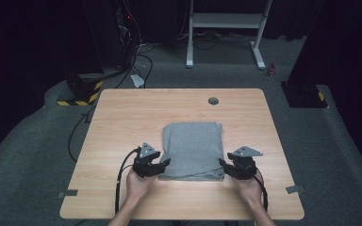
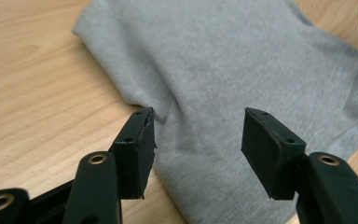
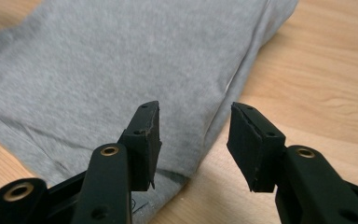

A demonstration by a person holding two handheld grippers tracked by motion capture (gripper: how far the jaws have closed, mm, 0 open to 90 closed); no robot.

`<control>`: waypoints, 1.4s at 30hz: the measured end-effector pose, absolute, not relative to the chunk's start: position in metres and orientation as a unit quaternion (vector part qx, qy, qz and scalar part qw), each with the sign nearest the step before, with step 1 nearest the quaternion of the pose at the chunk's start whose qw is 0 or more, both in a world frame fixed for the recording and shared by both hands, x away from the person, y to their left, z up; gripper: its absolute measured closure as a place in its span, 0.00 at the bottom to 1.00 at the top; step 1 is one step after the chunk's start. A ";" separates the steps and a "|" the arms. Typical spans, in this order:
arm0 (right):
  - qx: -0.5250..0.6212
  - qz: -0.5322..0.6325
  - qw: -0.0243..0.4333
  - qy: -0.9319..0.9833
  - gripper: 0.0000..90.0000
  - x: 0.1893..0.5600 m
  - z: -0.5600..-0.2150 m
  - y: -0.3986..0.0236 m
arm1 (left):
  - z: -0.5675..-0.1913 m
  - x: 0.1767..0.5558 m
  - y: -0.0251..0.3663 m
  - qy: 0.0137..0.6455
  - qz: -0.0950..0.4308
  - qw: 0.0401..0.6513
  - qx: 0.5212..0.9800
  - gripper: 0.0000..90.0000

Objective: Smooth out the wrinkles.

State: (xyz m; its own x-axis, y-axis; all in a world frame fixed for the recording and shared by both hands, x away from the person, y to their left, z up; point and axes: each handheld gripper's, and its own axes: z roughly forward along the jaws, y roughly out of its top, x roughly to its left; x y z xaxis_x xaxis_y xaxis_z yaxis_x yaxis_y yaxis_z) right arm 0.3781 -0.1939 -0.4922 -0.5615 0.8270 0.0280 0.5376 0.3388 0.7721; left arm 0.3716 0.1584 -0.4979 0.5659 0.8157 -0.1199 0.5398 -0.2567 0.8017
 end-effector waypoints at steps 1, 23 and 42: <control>0.427 0.386 0.193 0.795 0.58 0.377 -0.489 -0.196 | -0.494 0.371 0.162 0.440 0.167 0.434 0.768 0.49; 0.452 0.426 0.209 0.755 0.55 0.369 -0.472 -0.232 | -0.478 0.362 0.189 0.456 0.185 0.463 0.737 0.43; 0.465 0.442 0.219 0.735 0.55 0.361 -0.469 -0.255 | -0.480 0.354 0.217 0.483 0.192 0.472 0.712 0.43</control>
State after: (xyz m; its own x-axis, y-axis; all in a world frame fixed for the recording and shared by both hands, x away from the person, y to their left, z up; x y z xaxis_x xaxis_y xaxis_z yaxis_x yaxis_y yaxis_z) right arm 0.3608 -0.2548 -0.4686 -0.4715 0.8773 0.0897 0.4910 0.1767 0.8530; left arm 0.3543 0.2168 -0.4798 0.4600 0.8688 -0.1831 0.5068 -0.0875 0.8576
